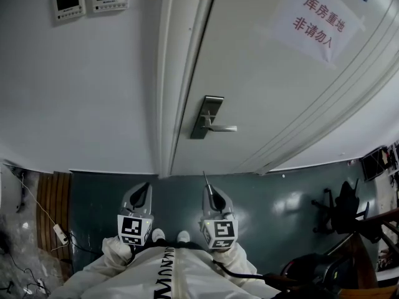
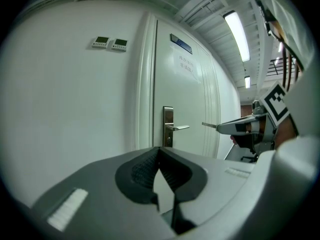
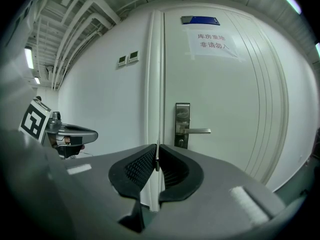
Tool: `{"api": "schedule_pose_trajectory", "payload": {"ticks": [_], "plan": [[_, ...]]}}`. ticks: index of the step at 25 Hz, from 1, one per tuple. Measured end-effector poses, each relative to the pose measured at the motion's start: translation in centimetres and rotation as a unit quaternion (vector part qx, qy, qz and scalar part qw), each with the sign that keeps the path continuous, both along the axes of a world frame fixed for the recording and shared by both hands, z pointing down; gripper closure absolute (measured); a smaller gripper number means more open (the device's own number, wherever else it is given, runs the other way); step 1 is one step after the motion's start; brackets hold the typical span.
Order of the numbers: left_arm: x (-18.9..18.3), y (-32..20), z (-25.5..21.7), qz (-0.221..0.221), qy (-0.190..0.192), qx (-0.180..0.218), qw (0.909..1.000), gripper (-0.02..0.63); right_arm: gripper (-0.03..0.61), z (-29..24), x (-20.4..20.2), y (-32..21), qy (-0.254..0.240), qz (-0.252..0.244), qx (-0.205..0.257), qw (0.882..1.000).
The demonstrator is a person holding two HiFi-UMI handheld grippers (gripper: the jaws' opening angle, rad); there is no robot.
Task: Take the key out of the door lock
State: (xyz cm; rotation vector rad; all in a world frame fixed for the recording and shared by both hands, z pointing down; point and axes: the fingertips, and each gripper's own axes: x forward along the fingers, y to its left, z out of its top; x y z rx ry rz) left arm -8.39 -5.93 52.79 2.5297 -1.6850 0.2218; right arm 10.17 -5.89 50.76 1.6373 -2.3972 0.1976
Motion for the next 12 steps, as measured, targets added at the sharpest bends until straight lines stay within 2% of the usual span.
{"api": "schedule_pose_trajectory", "payload": {"ticks": [12], "plan": [[2.9, -0.8, -0.8, -0.015, -0.017, 0.004, 0.9997, 0.614, 0.555, 0.4, 2.4, -1.6, -0.017, -0.018, -0.001, 1.000]]}}
